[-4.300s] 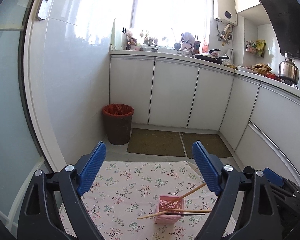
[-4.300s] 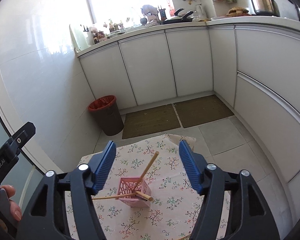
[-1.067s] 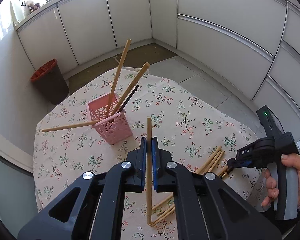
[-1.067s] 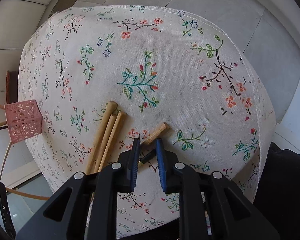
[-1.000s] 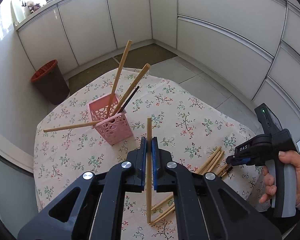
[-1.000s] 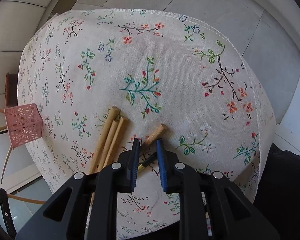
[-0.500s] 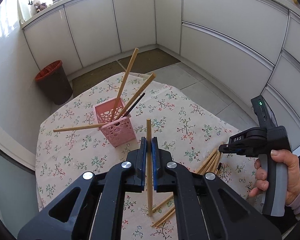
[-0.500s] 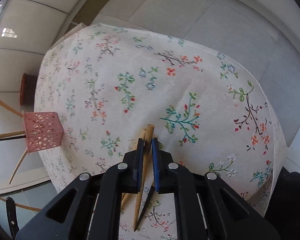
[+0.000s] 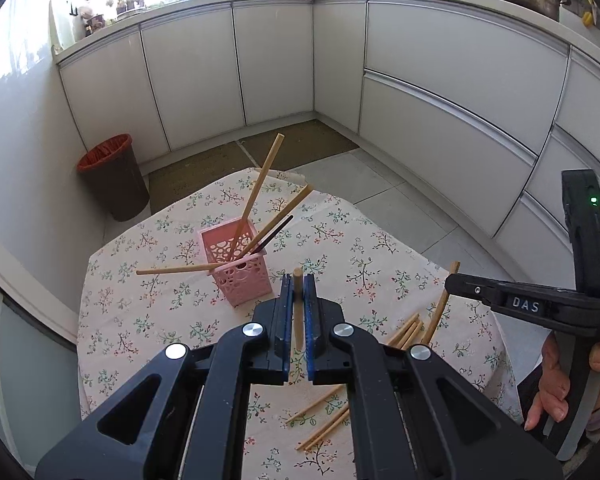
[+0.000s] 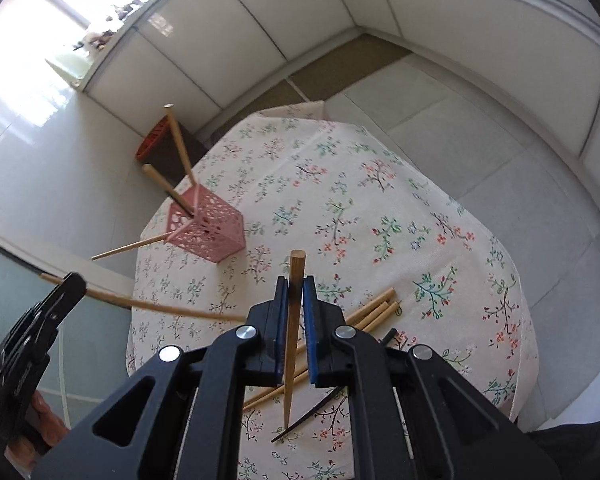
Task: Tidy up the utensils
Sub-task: 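Lift both held chopsticks upright and carry them over the pink cup, then lower the chopsticks into the pink cup and open both tools, then move both open tools down to the remaining chopsticks on the cloth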
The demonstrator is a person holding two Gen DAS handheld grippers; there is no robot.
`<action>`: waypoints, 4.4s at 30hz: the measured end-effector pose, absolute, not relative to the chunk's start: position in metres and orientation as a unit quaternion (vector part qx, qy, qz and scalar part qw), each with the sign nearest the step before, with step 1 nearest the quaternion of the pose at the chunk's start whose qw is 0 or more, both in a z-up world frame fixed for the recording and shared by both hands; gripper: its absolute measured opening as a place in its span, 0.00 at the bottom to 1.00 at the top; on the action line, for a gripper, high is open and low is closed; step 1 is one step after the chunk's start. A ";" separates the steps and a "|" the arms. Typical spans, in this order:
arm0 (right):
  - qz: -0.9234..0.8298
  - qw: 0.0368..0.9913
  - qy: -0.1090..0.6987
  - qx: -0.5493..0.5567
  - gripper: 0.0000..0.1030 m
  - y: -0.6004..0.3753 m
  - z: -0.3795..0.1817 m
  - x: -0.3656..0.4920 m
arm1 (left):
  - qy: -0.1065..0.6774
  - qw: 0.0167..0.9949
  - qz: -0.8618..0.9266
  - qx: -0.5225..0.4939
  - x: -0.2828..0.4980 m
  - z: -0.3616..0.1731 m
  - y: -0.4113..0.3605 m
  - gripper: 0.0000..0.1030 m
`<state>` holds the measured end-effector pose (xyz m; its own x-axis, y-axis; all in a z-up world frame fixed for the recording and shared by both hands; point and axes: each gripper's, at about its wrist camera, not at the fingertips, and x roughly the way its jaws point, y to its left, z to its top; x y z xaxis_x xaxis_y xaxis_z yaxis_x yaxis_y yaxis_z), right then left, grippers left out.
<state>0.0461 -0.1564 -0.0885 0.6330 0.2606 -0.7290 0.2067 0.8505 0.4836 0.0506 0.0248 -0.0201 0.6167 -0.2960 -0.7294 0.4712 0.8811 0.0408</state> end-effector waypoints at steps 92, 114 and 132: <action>0.009 0.968 0.219 0.122 0.76 -0.116 0.065 0.109 | 0.233 0.971 -0.038 -0.034 0.083 0.082 0.075 0.83; -0.072 0.929 0.302 0.201 0.94 -0.190 -0.019 0.054 | 0.360 0.921 -0.132 0.070 0.066 0.006 0.017 0.93; -0.174 0.776 0.435 0.421 0.94 -0.302 -0.130 0.038 | 0.628 0.698 -0.268 0.216 0.102 -0.194 -0.108 0.82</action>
<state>0.0378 -0.3017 -0.1298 0.5608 0.0966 -0.8223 0.6368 0.5844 0.5030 0.1017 -0.1077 -0.1939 0.0666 -0.1026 -0.9925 0.6462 0.7624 -0.0354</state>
